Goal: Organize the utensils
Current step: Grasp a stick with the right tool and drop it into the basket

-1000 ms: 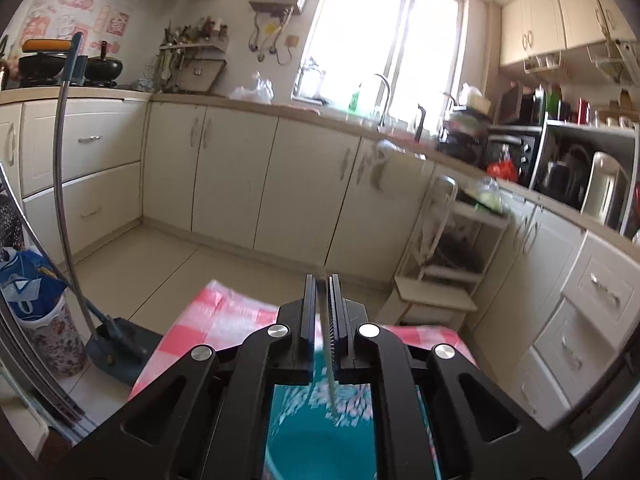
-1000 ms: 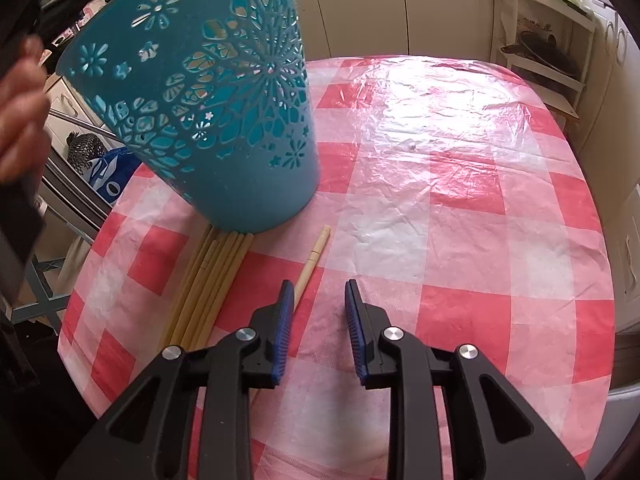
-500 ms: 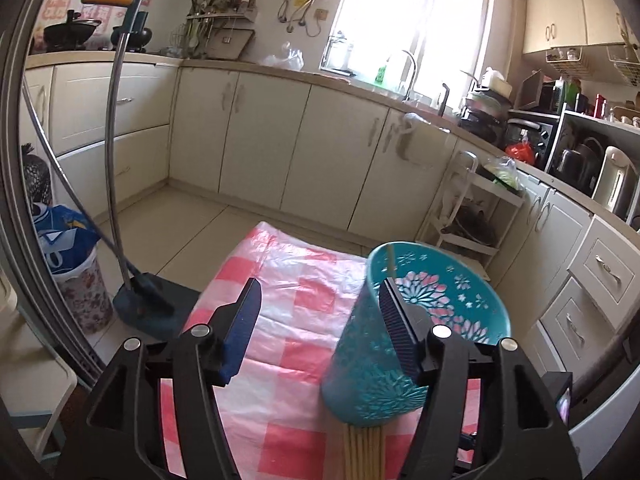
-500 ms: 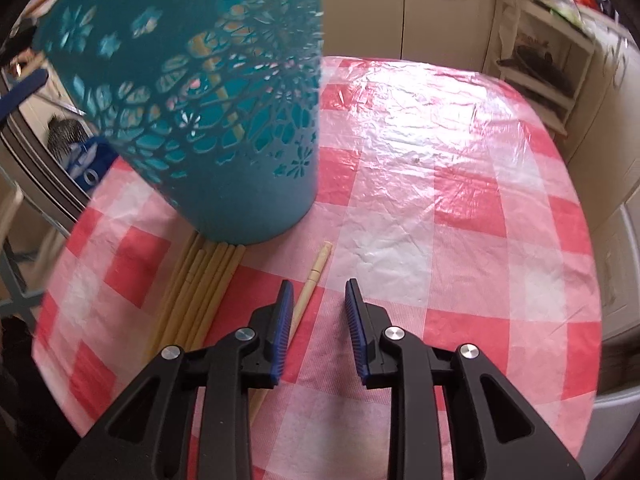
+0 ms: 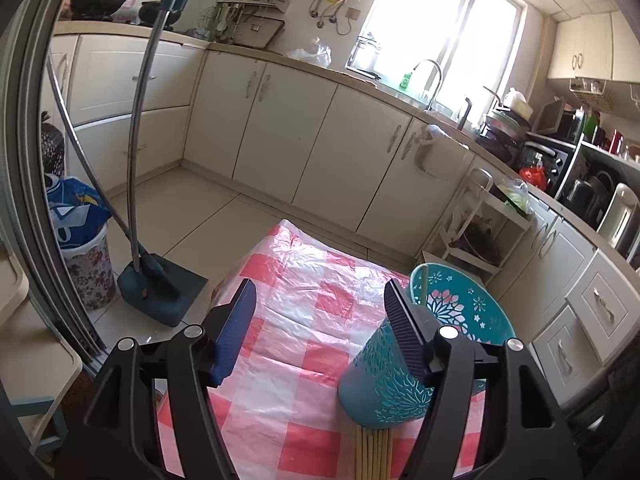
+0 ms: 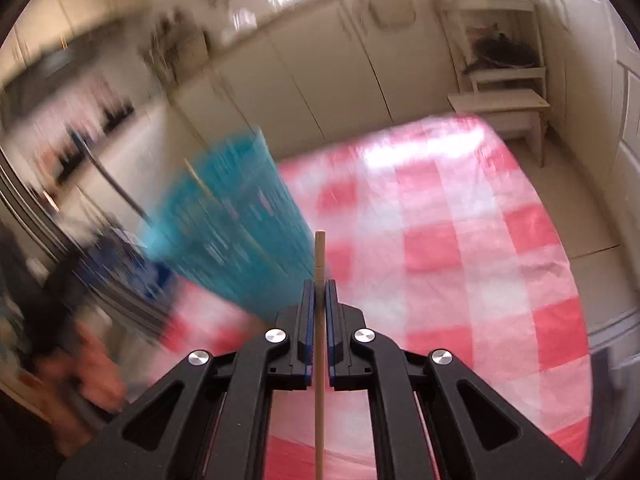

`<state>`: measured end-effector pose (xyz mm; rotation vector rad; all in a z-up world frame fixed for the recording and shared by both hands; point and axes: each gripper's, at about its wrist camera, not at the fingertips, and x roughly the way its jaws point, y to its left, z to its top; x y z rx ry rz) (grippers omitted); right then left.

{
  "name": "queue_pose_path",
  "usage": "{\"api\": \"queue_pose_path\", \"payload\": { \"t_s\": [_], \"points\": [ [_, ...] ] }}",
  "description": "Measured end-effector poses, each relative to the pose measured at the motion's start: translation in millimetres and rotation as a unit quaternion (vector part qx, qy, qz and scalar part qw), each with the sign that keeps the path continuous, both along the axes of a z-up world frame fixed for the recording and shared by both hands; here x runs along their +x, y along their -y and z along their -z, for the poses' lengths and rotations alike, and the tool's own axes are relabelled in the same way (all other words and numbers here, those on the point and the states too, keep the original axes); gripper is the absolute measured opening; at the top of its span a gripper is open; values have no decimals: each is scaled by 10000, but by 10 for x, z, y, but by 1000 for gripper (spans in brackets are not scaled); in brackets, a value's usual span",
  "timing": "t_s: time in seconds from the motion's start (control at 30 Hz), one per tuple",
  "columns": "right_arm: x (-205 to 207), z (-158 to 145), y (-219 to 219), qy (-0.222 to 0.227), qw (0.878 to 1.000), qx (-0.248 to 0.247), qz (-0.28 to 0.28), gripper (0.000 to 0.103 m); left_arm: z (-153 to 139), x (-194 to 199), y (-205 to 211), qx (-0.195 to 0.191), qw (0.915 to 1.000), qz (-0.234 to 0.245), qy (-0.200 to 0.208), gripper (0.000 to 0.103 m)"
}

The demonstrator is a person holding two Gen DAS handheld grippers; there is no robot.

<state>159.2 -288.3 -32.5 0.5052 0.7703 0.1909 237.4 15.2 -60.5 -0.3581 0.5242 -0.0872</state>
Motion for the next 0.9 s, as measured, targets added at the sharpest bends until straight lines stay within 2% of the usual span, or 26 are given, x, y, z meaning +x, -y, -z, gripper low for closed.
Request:
{"api": "queue_pose_path", "payload": {
  "t_s": [0.1,0.2,0.33,0.4,0.5,0.63,0.73,0.77,0.8,0.87,0.9],
  "points": [
    [27,-475,-25,1029,9926,534,359,6,8,-17,-41,-45,10000,-30,10,63],
    [232,-838,-185,1702,9813,711,545,6,5,-14,-79,-55,10000,-64,20,64],
    [423,-1093,-292,2302,9672,583,903,6,7,0,-153,-150,9998,-145,8,64],
    [499,-1141,-398,2480,9618,248,1131,6,7,5,-167,-168,9997,-150,6,64],
    [636,-1059,-502,2524,9589,-342,1250,6,8,7,-173,-162,9998,-148,1,65],
    [724,-729,-655,2151,9679,-815,1010,6,9,0,-168,-131,9998,-135,-25,66],
    [600,-549,-670,1893,9745,-856,846,8,23,-8,-181,-70,9999,-123,-66,67],
    [522,-506,-653,1852,9755,-869,808,16,33,-14,-188,-32,9999,-110,-84,68],
    [413,-478,-637,1819,9762,-900,760,29,50,-22,-190,38,9999,-88,-114,68],
    [238,-456,-604,1835,9758,-907,773,39,94,-41,-197,179,9997,-39,-190,69],
    [63,-424,-564,1824,9761,-895,772,39,131,-54,-200,255,9993,-2,-255,69]
  ]
}}
